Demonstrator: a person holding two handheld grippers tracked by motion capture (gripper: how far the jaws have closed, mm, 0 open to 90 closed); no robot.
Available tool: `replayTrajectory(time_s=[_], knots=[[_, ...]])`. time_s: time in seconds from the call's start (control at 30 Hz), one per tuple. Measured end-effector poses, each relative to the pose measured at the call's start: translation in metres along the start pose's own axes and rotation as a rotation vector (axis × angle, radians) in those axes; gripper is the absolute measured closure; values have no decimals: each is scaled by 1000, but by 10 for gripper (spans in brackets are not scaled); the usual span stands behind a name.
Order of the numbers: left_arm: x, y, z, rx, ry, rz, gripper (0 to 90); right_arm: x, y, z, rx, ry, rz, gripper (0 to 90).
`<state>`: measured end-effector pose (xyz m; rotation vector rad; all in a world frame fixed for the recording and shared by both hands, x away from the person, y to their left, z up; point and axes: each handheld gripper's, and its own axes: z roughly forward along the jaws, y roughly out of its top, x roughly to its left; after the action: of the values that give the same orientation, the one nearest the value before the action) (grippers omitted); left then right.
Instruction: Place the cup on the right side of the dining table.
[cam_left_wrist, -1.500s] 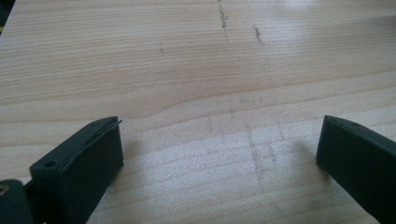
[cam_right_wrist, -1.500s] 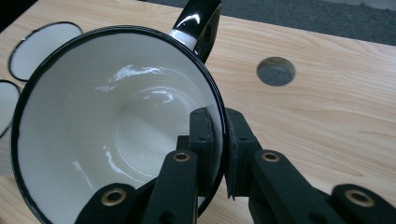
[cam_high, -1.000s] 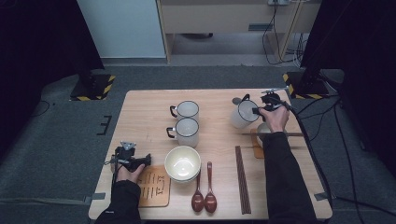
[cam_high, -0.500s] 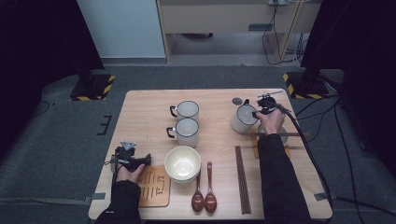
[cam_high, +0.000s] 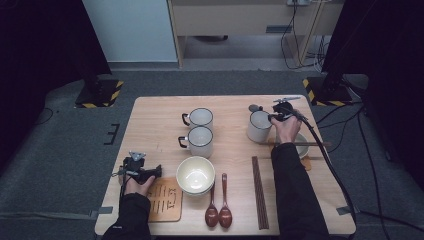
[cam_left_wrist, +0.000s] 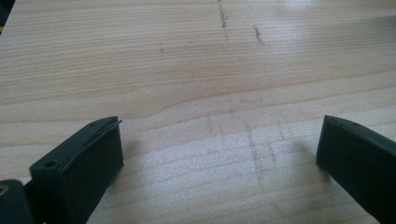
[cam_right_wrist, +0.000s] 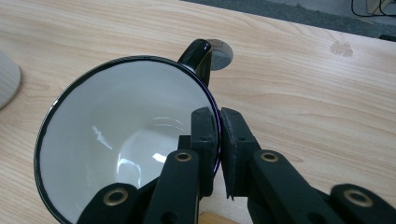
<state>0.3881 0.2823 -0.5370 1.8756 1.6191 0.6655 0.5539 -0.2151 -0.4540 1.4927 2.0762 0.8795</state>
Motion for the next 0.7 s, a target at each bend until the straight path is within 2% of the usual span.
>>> replayTrajectory(time_s=[0.07,0.2,0.27,0.33,0.5,0.57,0.7], knots=[[0,0,0,0,0,0,0,1,1,1,-4,3,2,845],[0,0,0,0,0,0,0,5,4,2,8,-15,-29,846],[0,0,0,0,0,0,0,4,5,-1,-13,-15,-22,831],[0,0,0,0,0,0,0,4,6,-5,-21,-12,-21,780],[0,0,0,0,0,0,0,2,8,-25,-67,30,-5,628],[0,0,0,0,0,0,0,2,7,-36,-75,62,-2,562],[0,0,0,0,1,0,0,0,3,-64,-118,82,-1,435]])
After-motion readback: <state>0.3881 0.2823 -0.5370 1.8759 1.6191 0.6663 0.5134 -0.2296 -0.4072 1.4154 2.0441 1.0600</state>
